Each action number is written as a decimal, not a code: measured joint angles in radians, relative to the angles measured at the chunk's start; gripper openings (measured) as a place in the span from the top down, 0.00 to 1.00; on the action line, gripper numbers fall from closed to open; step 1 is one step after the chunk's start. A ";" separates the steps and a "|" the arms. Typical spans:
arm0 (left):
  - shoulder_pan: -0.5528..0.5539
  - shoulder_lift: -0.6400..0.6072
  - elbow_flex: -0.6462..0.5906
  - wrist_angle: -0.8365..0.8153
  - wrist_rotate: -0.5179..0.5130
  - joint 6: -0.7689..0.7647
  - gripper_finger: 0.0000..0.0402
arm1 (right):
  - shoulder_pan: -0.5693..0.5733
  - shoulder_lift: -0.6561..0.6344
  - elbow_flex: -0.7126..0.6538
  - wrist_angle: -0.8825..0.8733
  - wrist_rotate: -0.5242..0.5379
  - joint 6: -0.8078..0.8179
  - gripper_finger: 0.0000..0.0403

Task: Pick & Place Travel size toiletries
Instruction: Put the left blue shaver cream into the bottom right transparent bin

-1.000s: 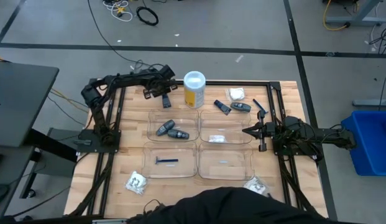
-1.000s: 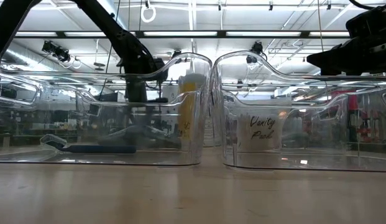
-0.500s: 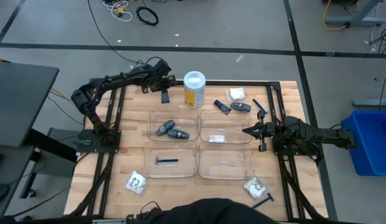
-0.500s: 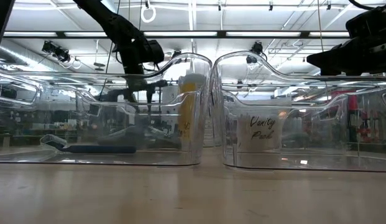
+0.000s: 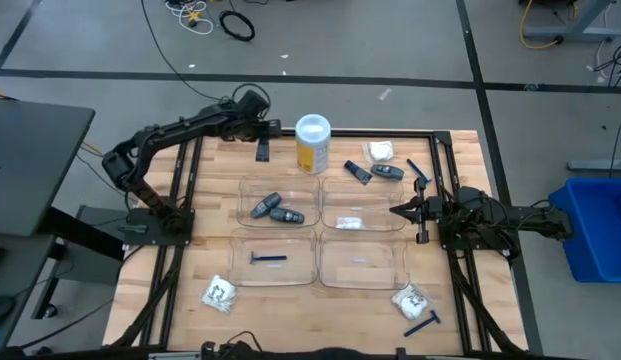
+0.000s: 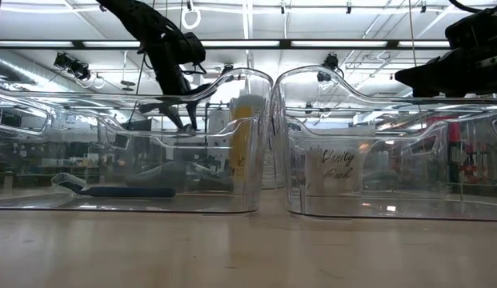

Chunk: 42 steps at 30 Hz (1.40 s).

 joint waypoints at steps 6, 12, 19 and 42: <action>-0.021 0.000 0.000 0.015 0.039 0.133 0.66 | 0.000 0.000 0.000 0.000 0.000 0.000 0.97; -0.031 0.000 0.000 0.022 0.092 0.207 0.67 | 0.000 0.000 0.000 0.000 0.000 0.000 0.97; -0.037 -0.009 0.002 0.029 0.115 0.273 0.66 | 0.000 0.000 0.000 0.000 0.000 0.000 0.97; -0.192 -0.218 0.016 0.033 0.061 0.461 0.66 | 0.000 0.000 0.000 0.000 0.000 0.000 0.97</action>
